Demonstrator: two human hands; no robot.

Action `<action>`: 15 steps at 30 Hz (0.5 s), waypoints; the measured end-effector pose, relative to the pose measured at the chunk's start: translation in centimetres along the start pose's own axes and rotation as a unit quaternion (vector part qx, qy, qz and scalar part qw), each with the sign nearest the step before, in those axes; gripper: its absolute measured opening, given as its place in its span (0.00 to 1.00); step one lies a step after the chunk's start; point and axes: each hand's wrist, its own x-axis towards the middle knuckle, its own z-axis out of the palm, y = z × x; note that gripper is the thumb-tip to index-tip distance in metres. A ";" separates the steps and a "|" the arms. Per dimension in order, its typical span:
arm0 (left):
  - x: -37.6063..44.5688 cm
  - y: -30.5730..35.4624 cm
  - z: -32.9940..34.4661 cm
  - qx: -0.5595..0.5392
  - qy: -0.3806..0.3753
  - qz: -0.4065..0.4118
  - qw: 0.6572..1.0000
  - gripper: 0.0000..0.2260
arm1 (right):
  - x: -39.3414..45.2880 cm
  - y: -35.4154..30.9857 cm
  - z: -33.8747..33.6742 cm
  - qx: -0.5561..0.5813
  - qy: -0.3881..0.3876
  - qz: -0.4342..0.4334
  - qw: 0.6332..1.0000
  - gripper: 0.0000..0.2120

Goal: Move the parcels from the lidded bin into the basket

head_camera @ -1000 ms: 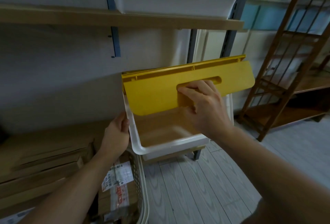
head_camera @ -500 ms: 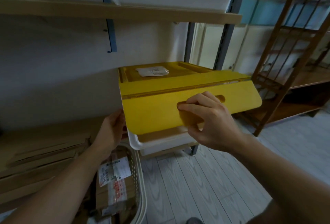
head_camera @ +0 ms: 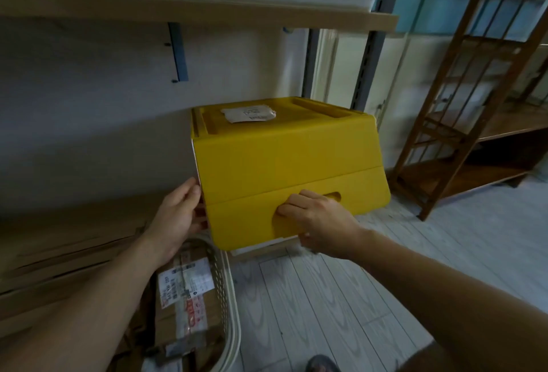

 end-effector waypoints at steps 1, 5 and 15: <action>0.0 0.0 0.0 -0.001 -0.003 -0.002 1.000 0.14 | 0.2 0.1 0.7 -0.005 0.007 -0.003 1.000 0.30; 0.1 0.0 -0.1 0.009 -0.012 0.004 1.000 0.13 | 0.6 0.5 2.9 -0.020 0.044 -0.011 0.999 0.25; -0.3 0.5 0.1 0.048 -0.023 0.022 0.998 0.13 | 1.1 0.5 3.0 -0.024 0.010 0.024 0.999 0.28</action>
